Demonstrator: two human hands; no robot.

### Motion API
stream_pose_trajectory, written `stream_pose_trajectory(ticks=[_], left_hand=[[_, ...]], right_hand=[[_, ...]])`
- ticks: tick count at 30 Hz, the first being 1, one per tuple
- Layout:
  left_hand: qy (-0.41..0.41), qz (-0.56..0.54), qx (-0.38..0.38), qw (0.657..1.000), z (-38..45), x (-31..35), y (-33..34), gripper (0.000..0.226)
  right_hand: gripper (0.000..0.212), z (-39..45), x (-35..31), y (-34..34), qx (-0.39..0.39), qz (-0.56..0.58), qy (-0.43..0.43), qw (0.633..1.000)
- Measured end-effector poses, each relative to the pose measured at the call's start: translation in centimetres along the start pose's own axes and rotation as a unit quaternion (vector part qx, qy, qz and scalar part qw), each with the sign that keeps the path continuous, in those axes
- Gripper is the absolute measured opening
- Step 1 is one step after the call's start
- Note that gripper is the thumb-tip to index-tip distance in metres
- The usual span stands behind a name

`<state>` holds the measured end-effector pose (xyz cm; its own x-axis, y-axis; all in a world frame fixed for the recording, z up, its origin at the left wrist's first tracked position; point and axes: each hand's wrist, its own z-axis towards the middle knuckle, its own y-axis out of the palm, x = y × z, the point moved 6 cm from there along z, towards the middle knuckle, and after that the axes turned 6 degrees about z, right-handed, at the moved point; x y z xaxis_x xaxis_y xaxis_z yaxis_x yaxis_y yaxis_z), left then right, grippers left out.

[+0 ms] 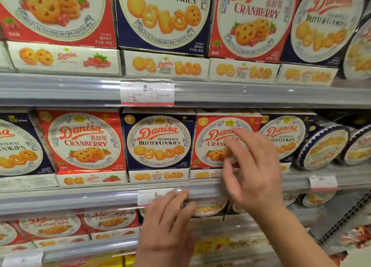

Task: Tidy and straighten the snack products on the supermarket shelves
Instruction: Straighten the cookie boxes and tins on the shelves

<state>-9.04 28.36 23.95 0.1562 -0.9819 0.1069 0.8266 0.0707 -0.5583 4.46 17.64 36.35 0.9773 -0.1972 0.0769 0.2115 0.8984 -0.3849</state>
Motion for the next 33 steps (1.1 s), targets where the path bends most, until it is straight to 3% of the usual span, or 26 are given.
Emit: stream_pose_trajectory(ticks=[3, 6, 15, 23, 29, 33], left_hand=[[-0.047, 0.064, -0.080, 0.994, -1.1, -2.1, 1.7, 0.064], [-0.085, 0.086, -0.111, 0.986, -1.8, -3.4, 2.1, 0.069], [-0.089, 0.121, -0.105, 0.983, -3.3, -3.4, 2.6, 0.073], [-0.113, 0.126, -0.100, 0.980, -3.3, -3.2, 2.8, 0.069], [-0.119, 0.128, -0.099, 0.980, -3.1, -2.7, 2.5, 0.067], [-0.128, 0.127, -0.115, 0.977, -3.2, -2.7, 2.6, 0.069]], right_hand=[[0.038, 1.8, 0.8, -0.4, 0.012, -0.024, 0.009, 1.000], [0.041, 2.6, 1.5, -0.3, -0.001, -0.056, 0.023, 0.998], [0.034, 3.4, 2.2, -0.2, -0.016, -0.066, 0.039, 0.997], [0.047, 2.3, 3.4, 0.7, -0.087, -0.058, 0.060, 0.993], [0.049, 2.4, 3.3, -1.1, -0.075, -0.038, 0.054, 0.995], [0.051, 2.5, 3.5, -1.7, -0.111, -0.024, 0.064, 0.991]])
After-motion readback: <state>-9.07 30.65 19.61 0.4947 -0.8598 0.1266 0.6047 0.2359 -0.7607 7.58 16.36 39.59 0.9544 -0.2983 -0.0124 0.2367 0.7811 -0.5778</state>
